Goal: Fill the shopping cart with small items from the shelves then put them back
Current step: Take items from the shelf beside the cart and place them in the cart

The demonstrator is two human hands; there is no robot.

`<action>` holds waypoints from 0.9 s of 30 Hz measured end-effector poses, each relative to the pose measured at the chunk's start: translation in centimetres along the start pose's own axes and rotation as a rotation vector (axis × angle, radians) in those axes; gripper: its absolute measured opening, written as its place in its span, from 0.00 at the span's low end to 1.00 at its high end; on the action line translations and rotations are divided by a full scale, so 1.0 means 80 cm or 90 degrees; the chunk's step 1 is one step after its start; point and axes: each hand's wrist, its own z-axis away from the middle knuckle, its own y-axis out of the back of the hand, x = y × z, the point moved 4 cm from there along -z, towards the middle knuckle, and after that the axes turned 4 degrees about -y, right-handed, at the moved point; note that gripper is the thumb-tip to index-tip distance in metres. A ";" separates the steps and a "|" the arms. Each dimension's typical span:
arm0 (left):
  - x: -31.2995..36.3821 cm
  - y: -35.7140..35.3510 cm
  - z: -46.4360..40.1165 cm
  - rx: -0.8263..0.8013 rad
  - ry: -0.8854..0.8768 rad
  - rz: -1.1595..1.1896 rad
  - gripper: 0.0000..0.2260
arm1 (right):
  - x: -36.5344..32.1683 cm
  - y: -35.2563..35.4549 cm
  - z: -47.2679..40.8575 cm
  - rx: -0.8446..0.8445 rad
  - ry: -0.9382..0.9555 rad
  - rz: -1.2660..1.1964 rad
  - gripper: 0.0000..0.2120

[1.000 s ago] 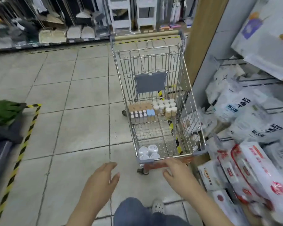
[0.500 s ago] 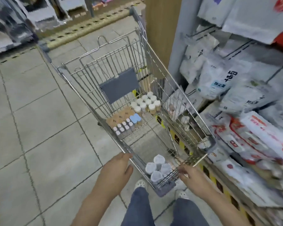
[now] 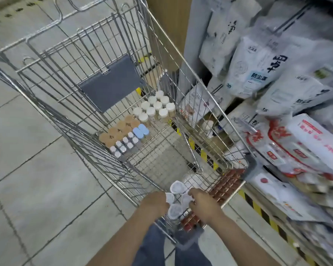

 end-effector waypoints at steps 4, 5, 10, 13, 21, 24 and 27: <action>-0.005 -0.014 -0.032 0.035 0.058 0.036 0.13 | 0.008 -0.006 -0.032 -0.023 -0.010 0.036 0.17; -0.007 -0.018 -0.040 0.039 0.070 0.037 0.12 | 0.008 -0.008 -0.041 -0.029 -0.006 0.048 0.19; -0.017 -0.042 -0.077 0.030 0.132 -0.014 0.14 | 0.007 -0.028 -0.092 -0.038 0.000 0.085 0.27; -0.018 -0.056 -0.099 0.004 0.165 -0.011 0.14 | 0.003 -0.047 -0.120 -0.061 0.013 0.101 0.29; -0.019 -0.066 -0.135 0.048 0.196 0.054 0.13 | 0.010 -0.071 -0.159 -0.085 0.050 0.077 0.27; -0.017 -0.070 -0.139 0.044 0.193 0.058 0.12 | 0.015 -0.059 -0.161 -0.055 0.027 0.022 0.30; -0.015 -0.074 -0.141 0.047 0.201 0.052 0.15 | 0.026 -0.036 -0.158 0.023 -0.032 -0.104 0.27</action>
